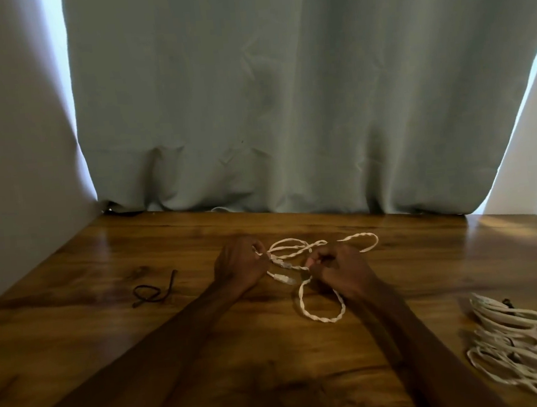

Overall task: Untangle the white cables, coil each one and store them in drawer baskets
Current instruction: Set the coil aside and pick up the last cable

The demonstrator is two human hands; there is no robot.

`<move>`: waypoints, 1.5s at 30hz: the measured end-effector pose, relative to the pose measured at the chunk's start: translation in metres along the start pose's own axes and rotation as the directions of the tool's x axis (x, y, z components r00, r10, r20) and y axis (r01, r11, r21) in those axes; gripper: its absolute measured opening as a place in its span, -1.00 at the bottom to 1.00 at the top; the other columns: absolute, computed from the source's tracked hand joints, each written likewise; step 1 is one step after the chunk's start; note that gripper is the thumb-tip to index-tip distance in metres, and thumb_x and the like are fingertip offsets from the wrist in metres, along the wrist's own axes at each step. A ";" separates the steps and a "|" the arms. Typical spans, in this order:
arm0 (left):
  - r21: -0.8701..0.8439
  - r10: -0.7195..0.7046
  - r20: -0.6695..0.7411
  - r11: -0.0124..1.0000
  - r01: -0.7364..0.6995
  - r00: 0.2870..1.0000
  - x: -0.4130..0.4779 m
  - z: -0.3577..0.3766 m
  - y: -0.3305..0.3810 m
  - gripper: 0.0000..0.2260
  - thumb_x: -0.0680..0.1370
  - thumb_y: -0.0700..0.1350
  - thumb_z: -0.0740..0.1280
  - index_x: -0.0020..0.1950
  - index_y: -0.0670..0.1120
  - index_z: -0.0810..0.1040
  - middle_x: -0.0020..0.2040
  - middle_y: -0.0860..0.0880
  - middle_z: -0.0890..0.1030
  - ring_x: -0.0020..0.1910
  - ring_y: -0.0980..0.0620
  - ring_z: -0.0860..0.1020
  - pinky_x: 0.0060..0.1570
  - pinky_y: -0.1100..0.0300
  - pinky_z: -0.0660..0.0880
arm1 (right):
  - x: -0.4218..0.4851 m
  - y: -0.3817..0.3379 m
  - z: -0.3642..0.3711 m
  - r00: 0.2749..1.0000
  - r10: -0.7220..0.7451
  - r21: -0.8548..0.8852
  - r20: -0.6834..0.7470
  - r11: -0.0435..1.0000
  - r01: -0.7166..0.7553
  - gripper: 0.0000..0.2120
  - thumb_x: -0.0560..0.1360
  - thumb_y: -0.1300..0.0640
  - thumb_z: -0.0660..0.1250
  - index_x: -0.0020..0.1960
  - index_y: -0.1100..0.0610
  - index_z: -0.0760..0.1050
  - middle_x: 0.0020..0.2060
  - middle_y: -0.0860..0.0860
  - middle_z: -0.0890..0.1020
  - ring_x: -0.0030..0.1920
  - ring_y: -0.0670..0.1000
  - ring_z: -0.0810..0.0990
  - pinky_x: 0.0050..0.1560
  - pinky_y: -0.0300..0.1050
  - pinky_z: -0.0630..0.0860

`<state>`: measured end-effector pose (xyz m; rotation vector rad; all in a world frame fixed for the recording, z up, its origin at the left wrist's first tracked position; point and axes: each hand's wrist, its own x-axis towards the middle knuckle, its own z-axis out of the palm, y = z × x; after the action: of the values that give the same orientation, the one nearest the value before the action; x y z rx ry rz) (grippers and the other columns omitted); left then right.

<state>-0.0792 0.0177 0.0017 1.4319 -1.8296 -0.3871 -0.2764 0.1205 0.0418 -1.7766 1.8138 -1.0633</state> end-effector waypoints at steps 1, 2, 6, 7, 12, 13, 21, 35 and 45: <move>-0.008 0.010 -0.007 1.000 -0.011 1.000 0.000 -0.002 0.000 -0.96 0.49 -0.03 0.46 -0.13 0.12 0.65 -0.04 0.14 0.67 0.03 0.09 0.61 -0.22 0.20 0.43 | 0.002 0.003 -0.001 1.000 0.002 -0.026 -0.008 1.000 -0.002 -0.85 0.51 0.26 0.42 -0.13 0.06 0.70 -0.25 -0.02 0.74 -0.24 -0.06 0.73 -0.16 -0.13 0.69; -0.020 0.026 -0.024 0.999 -0.026 0.999 0.000 -0.003 0.000 -0.93 0.50 -0.09 0.44 -0.14 0.10 0.67 -0.07 0.14 0.68 0.00 0.10 0.62 -0.26 0.23 0.41 | 0.005 0.006 -0.004 1.000 -0.002 -0.069 -0.015 0.998 0.001 -0.85 0.51 0.27 0.42 -0.12 0.05 0.69 -0.26 -0.03 0.73 -0.26 -0.09 0.72 -0.18 -0.17 0.68; -0.049 0.112 -0.212 0.991 -0.125 0.971 0.000 -0.014 0.005 -0.87 0.55 -0.15 0.36 -0.12 0.02 0.68 -0.14 0.11 0.69 -0.12 0.13 0.62 -0.30 0.24 0.47 | 0.012 0.017 -0.011 0.999 -0.031 -0.240 -0.045 0.971 0.019 -0.76 0.44 0.35 0.40 -0.07 0.02 0.66 -0.30 -0.04 0.71 -0.40 -0.16 0.64 -0.40 -0.37 0.50; -0.040 0.138 -0.252 0.987 -0.153 0.958 0.001 -0.016 0.005 -0.88 0.57 -0.12 0.34 -0.10 0.02 0.67 -0.15 0.09 0.68 -0.13 0.11 0.61 -0.28 0.20 0.50 | 0.013 0.019 -0.013 0.998 -0.027 -0.262 -0.054 0.965 0.012 -0.73 0.41 0.35 0.40 -0.07 0.00 0.66 -0.28 -0.04 0.71 -0.37 -0.16 0.64 -0.37 -0.35 0.51; -0.097 0.101 -0.298 0.986 -0.136 0.949 0.007 -0.020 0.000 -0.90 0.65 -0.07 0.24 0.02 0.01 0.54 -0.16 0.06 0.67 -0.15 0.04 0.63 -0.17 0.05 0.58 | 0.019 0.027 -0.019 0.992 0.018 -0.296 -0.123 0.954 -0.053 -0.69 0.37 0.35 0.48 -0.01 -0.01 0.71 -0.10 -0.03 0.72 -0.22 -0.10 0.63 -0.21 -0.19 0.52; -0.144 0.063 -0.284 0.984 -0.108 0.957 0.008 -0.020 -0.001 -0.91 0.65 -0.08 0.23 0.01 0.02 0.52 -0.17 0.07 0.68 -0.14 0.04 0.64 -0.12 0.02 0.59 | 0.020 0.030 -0.020 0.991 0.016 -0.305 -0.130 0.951 -0.056 -0.68 0.39 0.35 0.46 0.00 -0.01 0.71 -0.07 -0.03 0.72 -0.23 -0.11 0.61 -0.26 -0.22 0.48; -0.484 -0.144 -0.080 0.871 0.088 0.986 0.006 -0.017 0.006 -0.84 0.70 -0.09 0.24 0.09 -0.15 0.56 -0.14 -0.02 0.74 -0.20 0.04 0.68 -0.17 0.18 0.58 | 0.020 0.025 -0.017 0.988 -0.062 -0.207 -0.144 0.978 0.031 -0.73 0.52 0.36 0.31 0.02 0.10 0.72 -0.32 -0.17 0.61 -0.44 -0.23 0.50 -0.44 -0.44 0.35; 0.142 0.501 -0.157 0.864 -0.482 0.851 -0.012 -0.025 0.027 -0.64 0.54 0.07 0.42 0.28 -0.05 0.53 0.29 -0.04 0.53 0.32 -0.05 0.39 0.34 0.02 0.35 | 0.027 0.024 -0.011 0.976 -0.120 -0.130 -0.184 0.987 0.097 -0.90 0.58 0.17 0.39 -0.08 0.06 0.67 -0.27 -0.12 0.67 -0.29 -0.27 0.60 -0.32 -0.44 0.38; 0.284 0.527 0.135 0.791 -0.542 0.839 -0.014 -0.023 0.019 -0.79 0.69 0.01 0.24 0.16 -0.02 0.62 0.10 -0.03 0.69 0.10 -0.07 0.61 0.02 0.07 0.37 | 0.021 0.023 -0.024 0.960 -0.181 -0.179 -0.214 0.973 0.144 -0.73 0.66 0.25 0.24 -0.15 0.15 0.64 -0.21 0.00 0.67 -0.21 -0.16 0.54 -0.21 -0.27 0.40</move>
<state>-0.0748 0.0414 0.0240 1.0221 -2.3114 0.1699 -0.3120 0.1044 0.0448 -1.9994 1.9650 -1.2626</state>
